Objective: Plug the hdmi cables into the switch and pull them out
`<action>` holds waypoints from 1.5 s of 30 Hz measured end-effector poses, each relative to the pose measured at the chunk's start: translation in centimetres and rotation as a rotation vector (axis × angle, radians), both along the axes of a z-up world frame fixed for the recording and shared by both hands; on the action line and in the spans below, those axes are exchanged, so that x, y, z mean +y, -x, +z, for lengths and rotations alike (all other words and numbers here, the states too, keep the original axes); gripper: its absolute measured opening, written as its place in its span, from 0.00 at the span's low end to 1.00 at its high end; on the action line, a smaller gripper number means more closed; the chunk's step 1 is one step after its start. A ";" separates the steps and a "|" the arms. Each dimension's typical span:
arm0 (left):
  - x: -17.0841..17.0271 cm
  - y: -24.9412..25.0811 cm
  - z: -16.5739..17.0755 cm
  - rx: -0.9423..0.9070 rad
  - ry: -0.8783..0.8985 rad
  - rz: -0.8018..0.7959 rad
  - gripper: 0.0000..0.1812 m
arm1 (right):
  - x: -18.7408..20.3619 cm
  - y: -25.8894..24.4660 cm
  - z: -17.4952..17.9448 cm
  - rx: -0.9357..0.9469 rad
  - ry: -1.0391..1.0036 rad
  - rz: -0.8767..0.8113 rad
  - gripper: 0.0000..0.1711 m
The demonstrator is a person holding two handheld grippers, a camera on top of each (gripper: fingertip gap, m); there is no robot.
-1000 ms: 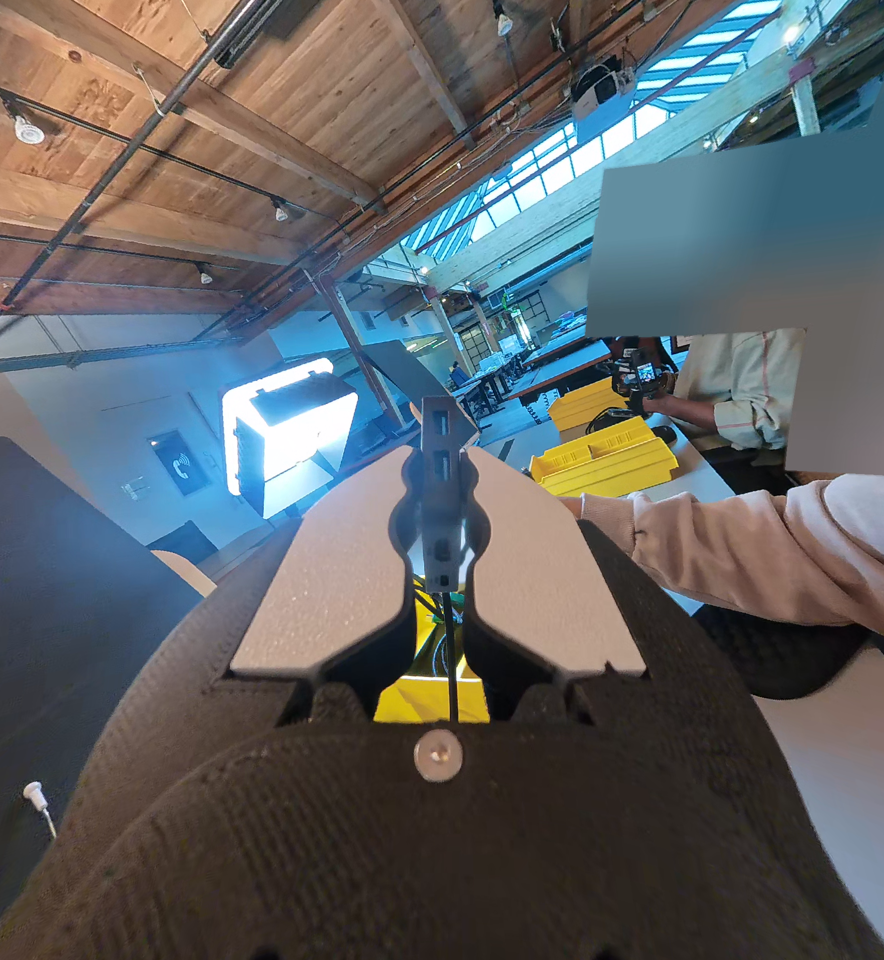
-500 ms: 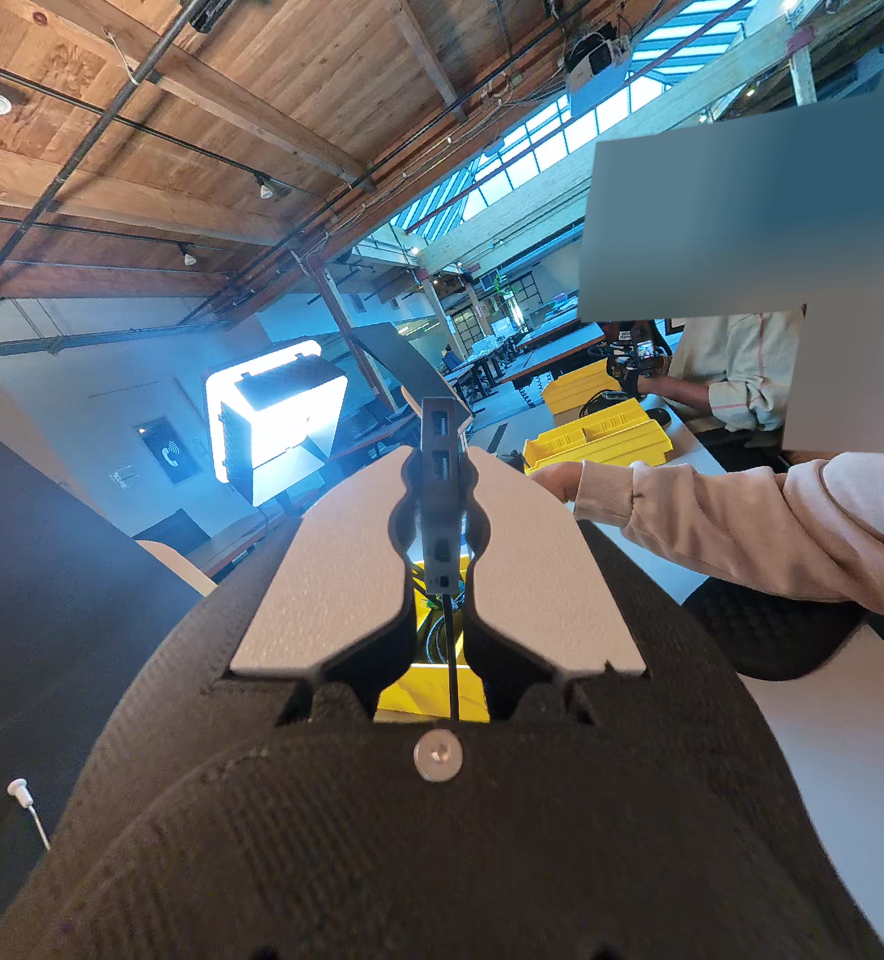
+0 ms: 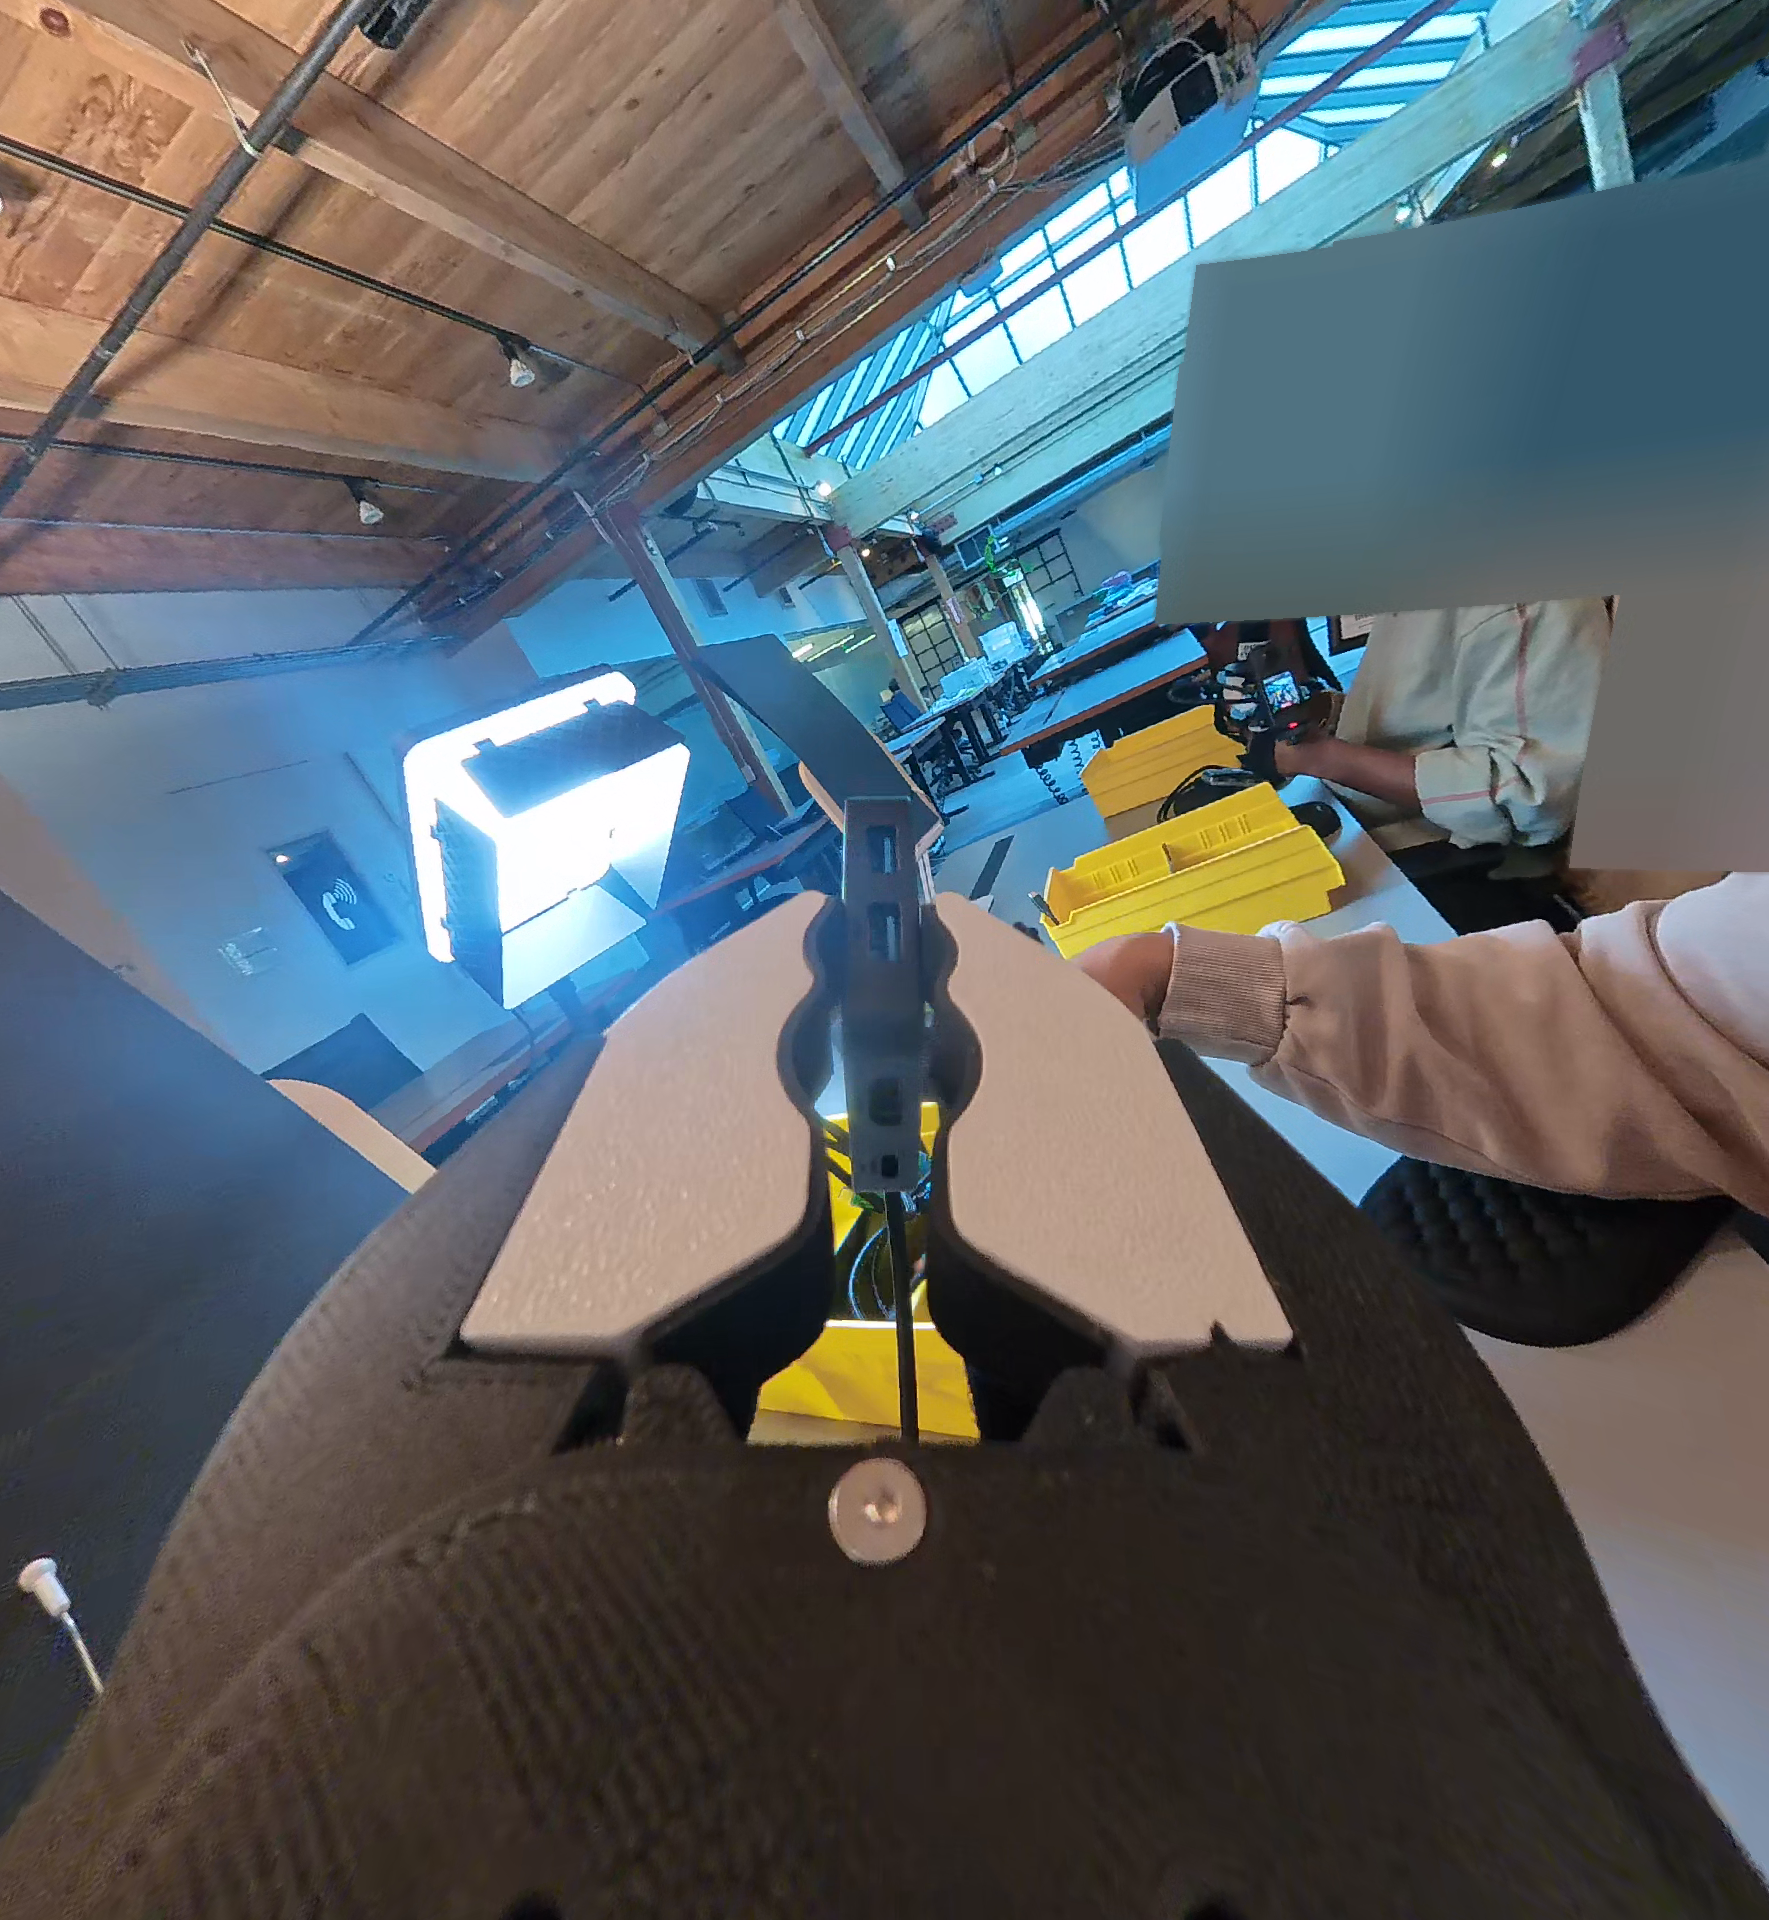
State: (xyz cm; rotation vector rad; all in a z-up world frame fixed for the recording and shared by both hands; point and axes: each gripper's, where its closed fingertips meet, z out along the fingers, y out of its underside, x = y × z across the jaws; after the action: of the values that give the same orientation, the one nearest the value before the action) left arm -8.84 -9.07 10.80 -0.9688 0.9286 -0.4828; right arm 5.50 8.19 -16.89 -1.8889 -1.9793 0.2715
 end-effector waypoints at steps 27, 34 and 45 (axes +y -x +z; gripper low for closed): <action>2.0 -4.9 -5.5 0.100 0.125 -0.183 0.08 | -13.0 7.0 18.5 0.847 -0.198 0.466 0.24; 2.7 -6.7 -8.1 0.183 0.162 -0.191 0.08 | -12.6 6.0 17.4 0.794 -0.160 0.518 0.08; 6.1 -0.8 -4.9 0.036 0.106 0.108 0.00 | 2.2 -3.1 24.5 1.164 -0.585 -0.148 0.08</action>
State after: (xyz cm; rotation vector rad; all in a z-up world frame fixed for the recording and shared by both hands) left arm -8.01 -2.96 5.90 -1.1216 0.8845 -0.4275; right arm 8.57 10.34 7.62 -1.0520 -0.9574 0.5204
